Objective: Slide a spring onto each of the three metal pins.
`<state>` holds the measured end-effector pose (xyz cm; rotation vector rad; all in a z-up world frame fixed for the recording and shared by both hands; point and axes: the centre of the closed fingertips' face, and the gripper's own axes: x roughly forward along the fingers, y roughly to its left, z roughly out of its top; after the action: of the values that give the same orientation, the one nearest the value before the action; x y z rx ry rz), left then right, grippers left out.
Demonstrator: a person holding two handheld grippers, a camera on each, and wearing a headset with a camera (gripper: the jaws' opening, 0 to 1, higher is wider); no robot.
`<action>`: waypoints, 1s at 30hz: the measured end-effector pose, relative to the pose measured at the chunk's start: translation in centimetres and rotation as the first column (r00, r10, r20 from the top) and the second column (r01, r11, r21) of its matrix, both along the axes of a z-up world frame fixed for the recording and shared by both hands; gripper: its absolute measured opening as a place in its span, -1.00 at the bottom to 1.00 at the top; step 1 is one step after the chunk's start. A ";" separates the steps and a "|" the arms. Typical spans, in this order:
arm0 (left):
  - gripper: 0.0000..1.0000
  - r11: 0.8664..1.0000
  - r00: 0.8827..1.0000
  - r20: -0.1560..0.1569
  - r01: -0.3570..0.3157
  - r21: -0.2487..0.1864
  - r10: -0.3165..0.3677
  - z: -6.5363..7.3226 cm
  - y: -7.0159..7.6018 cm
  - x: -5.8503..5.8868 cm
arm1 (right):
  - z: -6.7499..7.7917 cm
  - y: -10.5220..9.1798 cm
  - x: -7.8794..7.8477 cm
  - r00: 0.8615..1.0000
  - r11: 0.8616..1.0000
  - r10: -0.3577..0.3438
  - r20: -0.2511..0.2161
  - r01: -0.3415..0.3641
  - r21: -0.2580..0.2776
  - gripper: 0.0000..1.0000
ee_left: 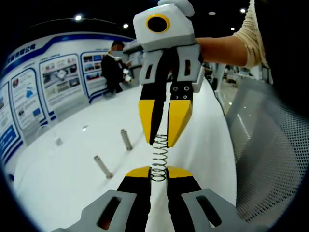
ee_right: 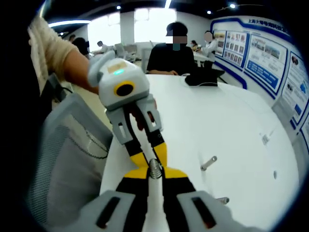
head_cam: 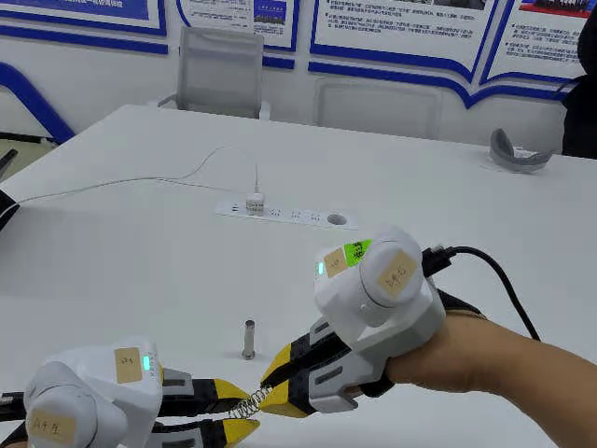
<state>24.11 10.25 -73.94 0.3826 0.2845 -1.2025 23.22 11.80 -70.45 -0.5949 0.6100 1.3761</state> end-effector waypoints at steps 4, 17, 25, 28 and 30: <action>-0.77 1.000 1.000 -0.001 0.001 -0.004 -0.001 0.1 -0.2 -0.1 | 0.5 0.8 0.0 1.000 1.000 0.001 0.007 -0.002 0.026 -0.78; -0.78 0.998 0.999 -0.036 -0.031 -0.047 0.029 0.5 0.0 0.4 | 1.1 2.4 0.3 1.000 0.997 0.000 0.031 -0.003 0.077 -0.76; -0.78 0.998 0.998 -0.044 -0.037 -0.055 0.035 0.5 -0.1 0.5 | 1.0 2.5 0.4 1.000 0.996 -0.014 0.025 0.012 0.086 -0.74; -0.78 0.998 0.998 -0.047 -0.036 -0.055 0.034 0.5 -0.1 0.5 | 0.7 2.4 0.4 0.999 0.997 -0.018 0.027 0.015 0.081 -0.73; -0.78 0.998 0.998 -0.051 -0.037 -0.056 0.035 0.4 0.0 0.5 | 0.7 2.4 0.4 0.999 0.996 -0.020 0.029 0.018 0.082 -0.73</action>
<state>24.62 10.22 -73.50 0.2973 0.2981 -1.1832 23.65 14.18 -69.78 -0.5420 0.5314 1.3656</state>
